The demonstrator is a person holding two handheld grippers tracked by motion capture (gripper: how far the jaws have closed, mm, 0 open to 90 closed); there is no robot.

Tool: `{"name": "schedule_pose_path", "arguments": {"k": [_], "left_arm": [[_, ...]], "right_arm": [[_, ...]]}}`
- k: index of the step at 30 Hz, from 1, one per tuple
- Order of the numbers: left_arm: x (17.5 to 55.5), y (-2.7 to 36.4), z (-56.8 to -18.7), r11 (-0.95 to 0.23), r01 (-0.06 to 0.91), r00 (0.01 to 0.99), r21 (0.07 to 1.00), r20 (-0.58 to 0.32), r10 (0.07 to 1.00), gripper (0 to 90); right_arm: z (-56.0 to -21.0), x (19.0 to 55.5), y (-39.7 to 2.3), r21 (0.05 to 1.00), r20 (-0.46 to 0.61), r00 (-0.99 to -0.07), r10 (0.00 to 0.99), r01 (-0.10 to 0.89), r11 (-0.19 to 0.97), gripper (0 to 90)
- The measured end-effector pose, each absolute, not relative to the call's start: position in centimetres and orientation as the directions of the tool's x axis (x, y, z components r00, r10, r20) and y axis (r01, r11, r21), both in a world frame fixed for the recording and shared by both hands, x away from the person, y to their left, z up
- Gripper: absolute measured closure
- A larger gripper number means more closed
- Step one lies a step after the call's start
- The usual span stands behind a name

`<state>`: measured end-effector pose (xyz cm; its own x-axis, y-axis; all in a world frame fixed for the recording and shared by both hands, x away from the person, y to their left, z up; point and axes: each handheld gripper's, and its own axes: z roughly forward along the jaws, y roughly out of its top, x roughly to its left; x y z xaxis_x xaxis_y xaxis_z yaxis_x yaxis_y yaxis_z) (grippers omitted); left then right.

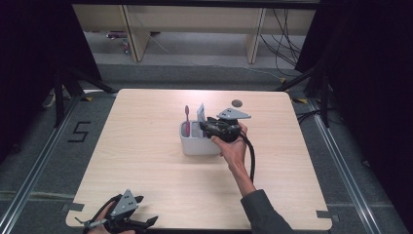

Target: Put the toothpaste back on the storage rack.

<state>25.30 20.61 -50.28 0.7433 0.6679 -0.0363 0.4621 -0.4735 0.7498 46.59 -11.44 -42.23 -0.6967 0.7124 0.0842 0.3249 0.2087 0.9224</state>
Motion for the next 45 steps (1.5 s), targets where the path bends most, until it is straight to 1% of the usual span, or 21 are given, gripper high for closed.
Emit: {"name": "schedule_pose_path", "arguments": {"k": [1, 2, 3, 6, 7, 8, 11, 12, 13, 16, 21, 22, 28, 32, 34, 36, 37, 42, 43, 44, 45], "left_arm": [[25.3, 20.6, -50.3, -0.472, 0.462, 0.742, 0.751, -0.037, 0.669, 16.7], [25.3, 20.6, -50.3, -0.472, 0.462, 0.742, 0.751, -0.037, 0.669, 16.7], [25.3, 20.6, -50.3, -0.472, 0.464, 0.742, 0.750, -0.038, 0.670, 16.7], [25.3, 20.6, -50.3, -0.471, 0.467, 0.742, 0.749, -0.042, 0.669, 16.7], [25.3, 20.6, -50.3, -0.471, 0.464, 0.741, 0.750, -0.038, 0.670, 16.7], [25.3, 20.6, -50.3, -0.472, 0.463, 0.743, 0.750, -0.038, 0.669, 16.7], [25.3, 20.6, -50.3, -0.469, 0.467, 0.740, 0.750, -0.041, 0.671, 16.7], [25.3, 20.6, -50.3, -0.468, 0.469, 0.741, 0.749, -0.045, 0.670, 16.7], [25.3, 20.4, -50.4, -0.446, 0.472, 0.735, 0.761, -0.060, 0.675, 16.7], [25.2, 20.4, -50.4, -0.449, 0.473, 0.733, 0.758, -0.056, 0.678, 16.6], [25.3, 20.5, -50.4, -0.459, 0.470, 0.738, 0.754, -0.050, 0.673, 16.7], [25.3, 20.5, -50.4, -0.457, 0.471, 0.736, 0.755, -0.050, 0.675, 16.7], [25.3, 20.5, -50.4, -0.458, 0.472, 0.736, 0.753, -0.050, 0.675, 16.7], [25.3, 20.5, -50.4, -0.458, 0.472, 0.735, 0.754, -0.050, 0.676, 16.7], [25.3, 20.6, -50.3, -0.467, 0.470, 0.739, 0.750, -0.044, 0.673, 16.7], [25.3, 20.7, -50.3, -0.481, 0.466, 0.741, 0.743, -0.030, 0.671, 16.7], [25.4, 20.7, -50.3, -0.484, 0.465, 0.742, 0.741, -0.027, 0.670, 16.7], [25.4, 20.7, -50.3, -0.482, 0.467, 0.740, 0.741, -0.029, 0.672, 16.7], [25.4, 20.7, -50.3, -0.482, 0.467, 0.739, 0.741, -0.028, 0.673, 16.7], [25.4, 20.7, -50.3, -0.482, 0.467, 0.739, 0.741, -0.028, 0.673, 16.7], [25.4, 20.7, -50.3, -0.482, 0.468, 0.739, 0.741, -0.029, 0.673, 16.6]], "right_arm": [[-41.8, 46.2, -11.5, 0.923, 0.074, -0.700, 0.711, 0.318, 0.218, 50.2], [-41.8, 46.2, -11.5, 0.923, 0.074, -0.700, 0.711, 0.318, 0.218, 50.2], [-41.7, 46.1, -11.6, 0.918, 0.069, -0.694, 0.716, 0.325, 0.227, 47.4], [-41.7, 45.8, -11.9, 0.914, 0.063, -0.694, 0.717, 0.329, 0.238, 43.6], [-41.7, 45.6, -12.1, 0.910, 0.079, -0.689, 0.720, 0.345, 0.230, 39.9], [-41.7, 45.6, -12.1, 0.910, 0.079, -0.689, 0.720, 0.345, 0.230, 39.9], [-41.7, 45.2, -12.3, 0.902, 0.113, -0.682, 0.723, 0.375, 0.213, 34.5], [-41.8, 45.4, -12.4, 0.906, 0.088, -0.695, 0.714, 0.354, 0.233, 32.8], [-41.7, 45.2, -12.5, 0.899, 0.094, -0.692, 0.716, 0.368, 0.238, 32.6], [-41.5, 45.0, -13.0, 0.900, 0.066, -0.687, 0.723, 0.353, 0.254, 32.5], [-41.3, 44.4, -13.4, 0.903, 0.086, -0.687, 0.721, 0.360, 0.236, 31.5], [-41.3, 44.4, -13.5, 0.905, 0.069, -0.696, 0.715, 0.344, 0.248, 31.2], [-41.2, 43.9, -14.0, 0.907, 0.076, -0.698, 0.712, 0.345, 0.242, 30.7], [-41.1, 43.5, -14.2, 0.906, 0.094, -0.687, 0.720, 0.359, 0.224, 30.7], [-41.0, 43.4, -14.3, 0.907, 0.082, -0.682, 0.727, 0.353, 0.229, 30.6], [-41.0, 43.5, -14.4, 0.909, 0.078, -0.700, 0.710, 0.343, 0.238, 30.6], [-41.0, 43.4, -14.5, 0.909, 0.063, -0.692, 0.719, 0.337, 0.244, 30.6], [-40.8, 43.2, -14.5, 0.912, 0.068, -0.705, 0.706, 0.331, 0.243, 28.9], [-40.7, 42.9, -14.5, 0.903, 0.099, -0.694, 0.713, 0.364, 0.229, 28.2], [-40.7, 42.9, -14.5, 0.903, 0.099, -0.694, 0.713, 0.364, 0.229, 28.2], [-40.7, 42.8, -14.7, 0.910, 0.062, -0.699, 0.712, 0.332, 0.248, 27.1]]}}
